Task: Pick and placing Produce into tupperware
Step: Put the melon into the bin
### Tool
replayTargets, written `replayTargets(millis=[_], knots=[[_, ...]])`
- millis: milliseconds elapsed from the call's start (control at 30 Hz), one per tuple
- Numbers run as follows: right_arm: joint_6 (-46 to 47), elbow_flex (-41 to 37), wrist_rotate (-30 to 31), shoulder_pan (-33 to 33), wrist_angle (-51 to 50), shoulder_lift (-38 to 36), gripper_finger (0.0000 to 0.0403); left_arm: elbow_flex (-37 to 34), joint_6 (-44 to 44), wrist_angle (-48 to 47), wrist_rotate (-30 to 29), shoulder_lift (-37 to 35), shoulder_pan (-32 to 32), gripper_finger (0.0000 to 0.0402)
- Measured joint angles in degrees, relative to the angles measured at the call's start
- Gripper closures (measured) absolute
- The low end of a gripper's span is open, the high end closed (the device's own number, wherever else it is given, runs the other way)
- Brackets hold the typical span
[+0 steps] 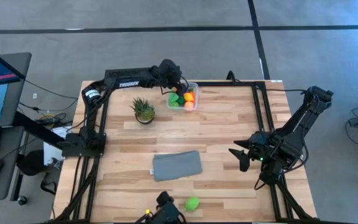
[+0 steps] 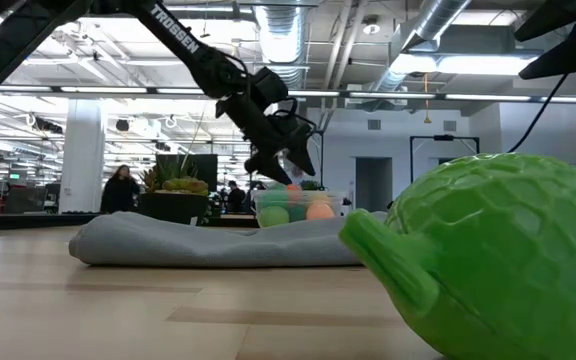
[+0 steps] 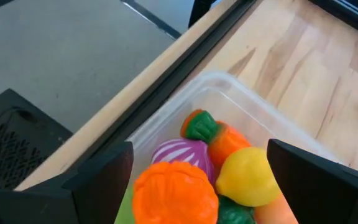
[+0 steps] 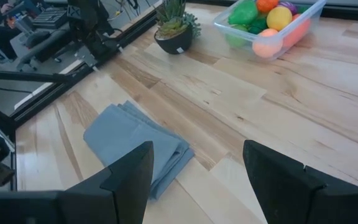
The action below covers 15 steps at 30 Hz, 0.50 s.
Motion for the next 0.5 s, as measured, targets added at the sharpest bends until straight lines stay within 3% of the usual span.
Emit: replayTargets(millis=[200, 500], knots=[[-0.3, 0.0, 0.0, 0.9, 0.0, 0.0, 0.0131, 4.4, 0.1, -5.0, 0.6, 0.0, 0.1, 0.0042], [-0.4, 0.0, 0.1, 2.9, -0.7, 0.0, 0.0131, 15.1, -0.3, -22.6, 10.9, 0.0, 0.1, 0.0042]])
